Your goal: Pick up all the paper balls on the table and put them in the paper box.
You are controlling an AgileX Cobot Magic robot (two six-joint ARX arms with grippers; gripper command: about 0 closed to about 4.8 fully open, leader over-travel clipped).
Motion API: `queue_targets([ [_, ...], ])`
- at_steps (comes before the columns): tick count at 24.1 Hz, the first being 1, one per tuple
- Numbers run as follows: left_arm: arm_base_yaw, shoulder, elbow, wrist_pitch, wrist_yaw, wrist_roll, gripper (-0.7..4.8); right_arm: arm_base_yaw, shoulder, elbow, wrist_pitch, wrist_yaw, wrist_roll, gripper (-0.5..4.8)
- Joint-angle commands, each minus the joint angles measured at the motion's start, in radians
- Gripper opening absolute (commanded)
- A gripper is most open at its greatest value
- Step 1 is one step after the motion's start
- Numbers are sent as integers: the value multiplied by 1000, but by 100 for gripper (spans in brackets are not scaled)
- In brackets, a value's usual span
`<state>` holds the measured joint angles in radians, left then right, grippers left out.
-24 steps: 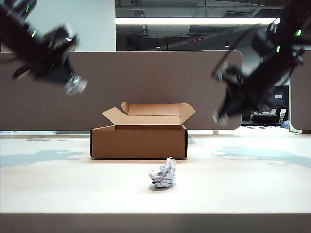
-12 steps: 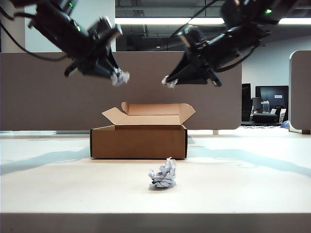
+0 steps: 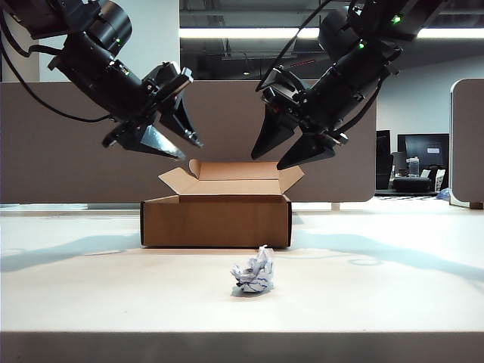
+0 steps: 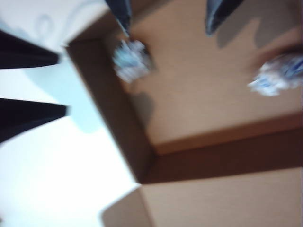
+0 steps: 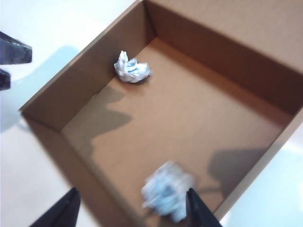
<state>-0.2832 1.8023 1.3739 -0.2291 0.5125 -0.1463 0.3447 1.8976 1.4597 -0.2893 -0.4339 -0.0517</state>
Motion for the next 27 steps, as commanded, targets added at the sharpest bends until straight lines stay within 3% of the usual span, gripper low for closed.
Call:
queue_targets([
  [1,0,-19,5,-35,81,23,183,1,-36,5,-92,-60,-1,321],
  [5,0,-98,5,-203,42,138,179,3,-117,5,-176,-45,-6,366],
  [9,0,-180,5,-352,-42,232,178,40,-207,1,-261,47,-64,366],
  [13,0,-266,-3,-478,-109,287,174,114,-261,0,-363,165,-116,366],
  [15,0,-360,-43,-551,-133,312,174,217,-263,-4,-460,335,-134,366],
  [18,0,-463,-99,-586,-131,319,174,294,-262,-52,-467,446,-77,368],
  [19,0,-522,-132,-594,-132,319,174,317,-256,-88,-471,446,-8,371],
  [27,1,-778,-290,-635,-135,277,174,363,-230,-253,-446,450,107,393],
])
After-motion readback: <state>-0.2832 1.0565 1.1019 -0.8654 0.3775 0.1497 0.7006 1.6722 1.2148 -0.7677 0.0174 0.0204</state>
